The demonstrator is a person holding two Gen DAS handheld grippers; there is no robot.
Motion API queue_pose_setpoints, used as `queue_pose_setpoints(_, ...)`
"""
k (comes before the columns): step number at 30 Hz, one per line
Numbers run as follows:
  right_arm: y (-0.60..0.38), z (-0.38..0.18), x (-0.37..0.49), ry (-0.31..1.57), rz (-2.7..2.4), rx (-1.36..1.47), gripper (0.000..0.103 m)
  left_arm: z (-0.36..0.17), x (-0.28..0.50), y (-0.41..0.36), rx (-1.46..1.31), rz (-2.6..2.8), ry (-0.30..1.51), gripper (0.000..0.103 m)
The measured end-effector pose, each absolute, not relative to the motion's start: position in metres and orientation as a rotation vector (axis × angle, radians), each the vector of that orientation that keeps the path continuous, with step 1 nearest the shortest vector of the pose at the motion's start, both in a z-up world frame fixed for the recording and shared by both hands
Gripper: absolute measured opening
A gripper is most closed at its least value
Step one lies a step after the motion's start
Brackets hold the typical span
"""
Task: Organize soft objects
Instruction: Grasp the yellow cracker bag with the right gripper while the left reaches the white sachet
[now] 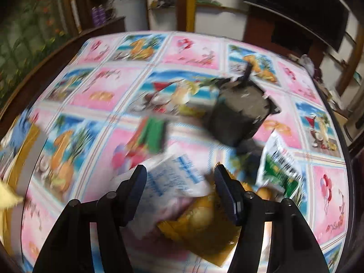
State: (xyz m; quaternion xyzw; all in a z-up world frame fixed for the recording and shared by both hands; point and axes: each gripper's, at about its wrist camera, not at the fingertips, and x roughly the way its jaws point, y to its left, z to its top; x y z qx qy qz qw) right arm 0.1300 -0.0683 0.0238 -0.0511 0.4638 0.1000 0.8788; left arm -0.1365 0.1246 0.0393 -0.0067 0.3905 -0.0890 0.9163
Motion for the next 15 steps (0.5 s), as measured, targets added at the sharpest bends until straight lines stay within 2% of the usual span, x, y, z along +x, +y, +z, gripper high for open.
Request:
queue_pose_setpoints(4,-0.054,0.025,0.086,1.011,0.365,-0.150,0.062,0.040,-0.139,0.123,-0.010,-0.195,0.802,0.065)
queue_pose_setpoints(6,-0.061,0.033,0.068,1.039,0.503,-0.070,0.062,0.041,-0.141,0.123,-0.014,-0.205,0.804,0.065)
queue_pose_setpoints(10,-0.109,0.060,0.036,0.916,0.528,0.129,0.064,0.041,-0.141,0.122,-0.042,-0.233,0.824,0.065)
queue_pose_setpoints(13,-0.125,0.060,0.018,0.884,0.468,0.085,0.067,0.041,-0.140,0.119,-0.072,-0.271,0.847,0.065)
queue_pose_setpoints(15,-0.125,0.048,0.010,0.943,0.456,0.054,0.067,0.042,-0.139,0.115,-0.068,-0.281,0.852,0.065)
